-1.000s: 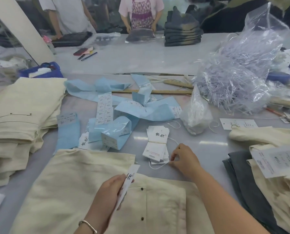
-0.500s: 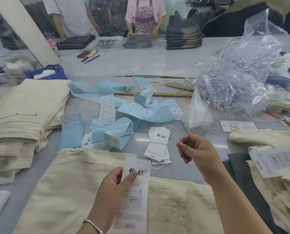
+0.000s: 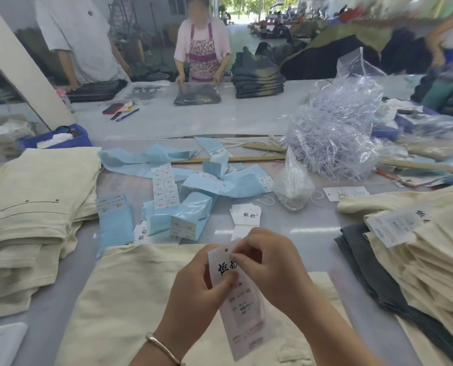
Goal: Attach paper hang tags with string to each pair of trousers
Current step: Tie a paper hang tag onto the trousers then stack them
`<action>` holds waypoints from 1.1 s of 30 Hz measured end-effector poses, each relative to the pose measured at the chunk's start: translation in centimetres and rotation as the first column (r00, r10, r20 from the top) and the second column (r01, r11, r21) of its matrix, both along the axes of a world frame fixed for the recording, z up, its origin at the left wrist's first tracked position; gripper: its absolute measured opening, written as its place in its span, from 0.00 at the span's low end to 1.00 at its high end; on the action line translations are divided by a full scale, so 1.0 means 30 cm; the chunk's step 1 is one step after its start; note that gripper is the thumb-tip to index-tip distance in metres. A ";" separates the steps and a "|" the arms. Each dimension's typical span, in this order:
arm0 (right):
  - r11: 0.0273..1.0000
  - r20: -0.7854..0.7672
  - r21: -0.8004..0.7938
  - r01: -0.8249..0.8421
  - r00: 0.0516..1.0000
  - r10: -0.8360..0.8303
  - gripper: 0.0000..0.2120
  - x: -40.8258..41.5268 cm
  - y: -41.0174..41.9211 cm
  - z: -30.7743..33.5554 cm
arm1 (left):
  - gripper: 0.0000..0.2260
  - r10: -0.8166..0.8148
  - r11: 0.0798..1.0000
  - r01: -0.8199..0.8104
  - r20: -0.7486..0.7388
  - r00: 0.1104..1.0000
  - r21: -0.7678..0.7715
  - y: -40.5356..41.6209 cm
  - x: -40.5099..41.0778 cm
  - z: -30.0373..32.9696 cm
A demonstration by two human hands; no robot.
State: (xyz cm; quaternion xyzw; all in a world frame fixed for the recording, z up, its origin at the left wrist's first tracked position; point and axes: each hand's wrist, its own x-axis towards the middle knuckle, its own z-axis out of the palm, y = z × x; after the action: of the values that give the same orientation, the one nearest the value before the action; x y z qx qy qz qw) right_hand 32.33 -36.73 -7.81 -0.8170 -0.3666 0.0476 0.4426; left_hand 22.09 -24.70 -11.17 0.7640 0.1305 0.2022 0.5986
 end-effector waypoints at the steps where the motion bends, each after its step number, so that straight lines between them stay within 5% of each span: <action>1: 1.000 0.014 -0.007 0.015 1.000 -0.015 0.02 -0.018 0.005 0.004 | 0.13 -0.005 0.996 0.006 -0.005 1.000 0.087 0.006 -0.015 0.003; 9: 0.993 0.042 -0.055 0.100 0.994 -0.098 0.02 -0.132 0.034 0.042 | 0.20 -0.061 0.806 0.042 0.012 0.998 0.591 0.051 -0.123 0.041; 11: 0.994 0.003 -0.027 0.109 0.994 -0.109 0.02 -0.152 0.037 0.049 | 0.23 -0.148 0.783 0.097 0.032 0.989 0.614 0.078 -0.150 0.053; 16: 0.993 -0.135 0.061 0.104 0.986 -0.095 0.09 -0.207 0.044 0.056 | 0.18 -0.151 0.972 0.111 0.190 0.970 0.205 0.101 -0.180 0.082; 24: 0.984 -0.285 0.156 0.084 0.958 -0.037 0.16 -0.254 0.035 0.049 | 0.05 -0.183 0.967 0.204 0.138 0.973 -0.155 0.132 -0.173 0.086; 30: 0.982 -0.428 0.169 0.086 0.904 -0.005 0.03 -0.257 -0.012 0.019 | 0.05 -0.255 0.930 0.283 0.141 0.957 -0.234 0.118 -0.145 0.083; 33: 0.963 -0.531 0.230 0.144 0.848 0.000 0.04 -0.259 -0.036 0.006 | 0.06 -0.254 0.936 0.278 0.132 0.958 -0.218 0.090 -0.122 0.074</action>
State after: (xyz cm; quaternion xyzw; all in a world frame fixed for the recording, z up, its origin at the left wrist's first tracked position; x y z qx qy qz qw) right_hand 24.56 -37.82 -7.63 -0.7206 -0.2033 0.2038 0.6308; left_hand 18.42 -22.01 -8.96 0.6873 0.0181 0.1413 0.7123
